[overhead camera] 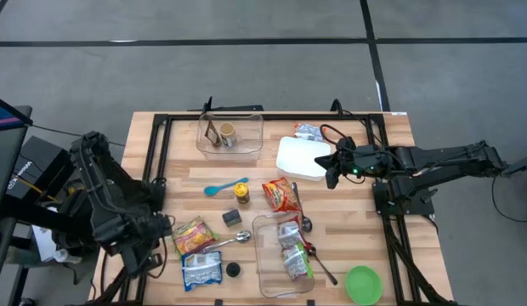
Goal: Pick & Place Food Item
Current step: Put the green noodle pack into the bottom transparent bin
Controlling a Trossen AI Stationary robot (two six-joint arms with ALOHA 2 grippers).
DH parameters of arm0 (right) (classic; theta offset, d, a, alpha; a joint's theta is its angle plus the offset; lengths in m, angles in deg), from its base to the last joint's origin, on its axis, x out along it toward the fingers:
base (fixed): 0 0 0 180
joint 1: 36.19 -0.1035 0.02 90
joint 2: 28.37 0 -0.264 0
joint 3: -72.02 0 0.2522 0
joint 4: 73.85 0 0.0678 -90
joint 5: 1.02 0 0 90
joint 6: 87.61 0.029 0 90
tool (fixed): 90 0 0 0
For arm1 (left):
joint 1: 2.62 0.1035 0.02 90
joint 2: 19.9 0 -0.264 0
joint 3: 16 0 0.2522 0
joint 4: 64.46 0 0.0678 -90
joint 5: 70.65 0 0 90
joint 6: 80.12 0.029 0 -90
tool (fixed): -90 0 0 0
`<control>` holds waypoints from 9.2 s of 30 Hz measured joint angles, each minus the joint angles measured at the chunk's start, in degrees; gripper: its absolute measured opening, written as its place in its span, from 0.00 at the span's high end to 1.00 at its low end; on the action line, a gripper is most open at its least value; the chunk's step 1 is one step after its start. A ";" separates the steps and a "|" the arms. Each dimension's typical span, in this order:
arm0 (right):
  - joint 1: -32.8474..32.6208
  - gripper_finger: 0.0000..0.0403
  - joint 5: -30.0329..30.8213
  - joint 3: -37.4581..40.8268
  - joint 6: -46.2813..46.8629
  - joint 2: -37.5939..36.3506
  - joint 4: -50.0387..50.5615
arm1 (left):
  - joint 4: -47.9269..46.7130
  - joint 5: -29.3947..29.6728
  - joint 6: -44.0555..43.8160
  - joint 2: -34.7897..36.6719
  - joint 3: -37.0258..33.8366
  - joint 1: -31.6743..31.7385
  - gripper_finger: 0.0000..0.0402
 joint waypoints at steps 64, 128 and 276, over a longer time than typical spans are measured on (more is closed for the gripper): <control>-0.02 0.97 0.02 0.00 0.02 0.00 -0.07 | 40.31 4.82 -14.09 26.47 -47.17 -0.11 0.51; -0.01 0.97 0.02 0.00 0.02 0.00 0.04 | 53.12 3.09 -11.08 27.02 -51.45 -0.11 1.00; 0.00 0.97 0.04 0.00 1.98 0.02 -0.11 | 140.22 -19.53 30.33 -3.29 -28.35 42.71 1.00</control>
